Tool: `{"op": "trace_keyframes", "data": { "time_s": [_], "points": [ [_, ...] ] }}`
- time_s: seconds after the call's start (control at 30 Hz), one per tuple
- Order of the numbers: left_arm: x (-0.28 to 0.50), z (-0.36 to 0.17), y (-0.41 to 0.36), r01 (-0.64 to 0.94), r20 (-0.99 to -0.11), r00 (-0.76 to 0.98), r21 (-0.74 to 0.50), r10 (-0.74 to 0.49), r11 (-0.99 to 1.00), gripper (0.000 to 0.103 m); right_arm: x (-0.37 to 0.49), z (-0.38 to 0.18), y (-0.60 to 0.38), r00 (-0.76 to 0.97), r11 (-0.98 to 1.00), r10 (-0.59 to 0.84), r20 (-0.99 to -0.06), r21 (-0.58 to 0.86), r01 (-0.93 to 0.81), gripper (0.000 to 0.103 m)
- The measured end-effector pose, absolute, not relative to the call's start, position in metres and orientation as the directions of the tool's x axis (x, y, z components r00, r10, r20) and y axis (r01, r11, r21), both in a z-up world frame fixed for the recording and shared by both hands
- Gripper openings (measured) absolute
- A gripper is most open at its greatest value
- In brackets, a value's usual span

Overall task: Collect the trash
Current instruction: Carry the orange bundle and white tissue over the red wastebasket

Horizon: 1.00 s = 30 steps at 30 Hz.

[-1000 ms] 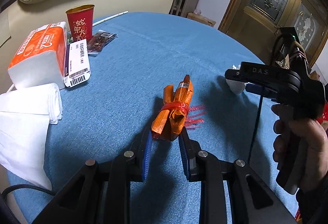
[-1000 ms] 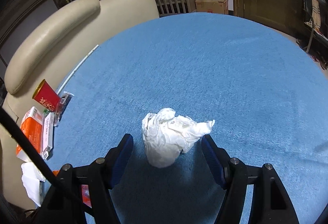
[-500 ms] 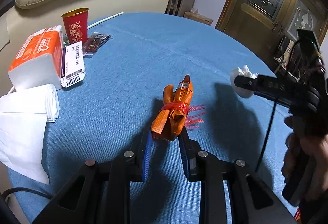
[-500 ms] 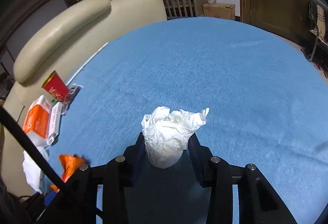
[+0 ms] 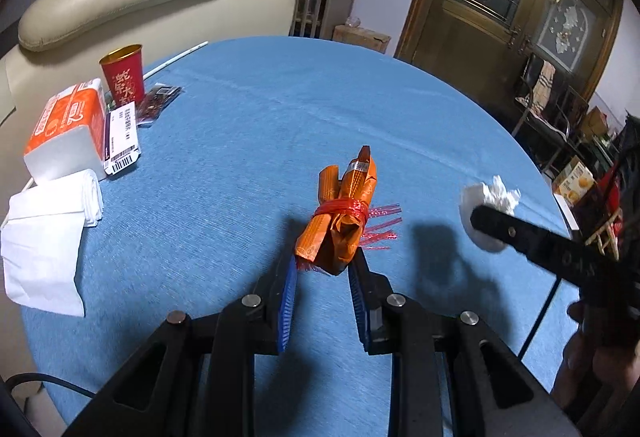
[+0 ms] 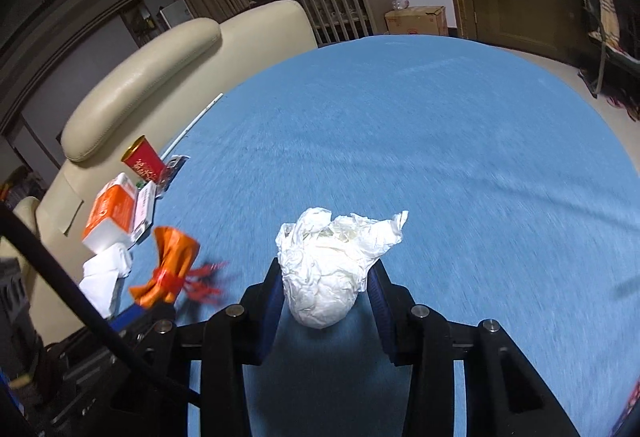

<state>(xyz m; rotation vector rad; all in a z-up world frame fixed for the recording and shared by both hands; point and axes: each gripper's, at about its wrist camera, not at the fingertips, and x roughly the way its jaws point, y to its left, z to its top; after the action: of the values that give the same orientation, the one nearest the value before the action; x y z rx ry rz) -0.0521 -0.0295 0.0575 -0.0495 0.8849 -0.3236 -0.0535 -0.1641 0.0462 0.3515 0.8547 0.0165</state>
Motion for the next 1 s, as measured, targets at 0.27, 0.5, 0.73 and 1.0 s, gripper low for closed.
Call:
{"op": "trace_keyframes", "data": {
  "time_s": [0.27,0.5,0.73,1.0],
  "points": [
    [-0.076,0.065,-0.051,0.301,-0.750,0.584,-0.157,-0.312,0.941,0.027,-0.109,0.057,-0.185,0.688,0.925,0.150,-0.710,0.346,0.155,0.043],
    [-0.088,0.072,-0.066,0.332,-0.745,0.585,-0.141,-0.321,0.933,0.027,-0.140,0.061,-0.201,0.701,0.914,0.135,-0.700,0.362,0.185,0.043],
    [-0.093,0.076,-0.075,0.356,-0.741,0.583,-0.134,-0.332,0.925,0.027,-0.160,0.060,-0.208,0.701,0.910,0.118,-0.703,0.360,0.208,0.043],
    [-0.093,0.076,-0.078,0.376,-0.740,0.580,-0.130,-0.342,0.917,0.027,-0.174,0.062,-0.213,0.705,0.905,0.111,-0.700,0.364,0.219,0.043]
  ]
}}
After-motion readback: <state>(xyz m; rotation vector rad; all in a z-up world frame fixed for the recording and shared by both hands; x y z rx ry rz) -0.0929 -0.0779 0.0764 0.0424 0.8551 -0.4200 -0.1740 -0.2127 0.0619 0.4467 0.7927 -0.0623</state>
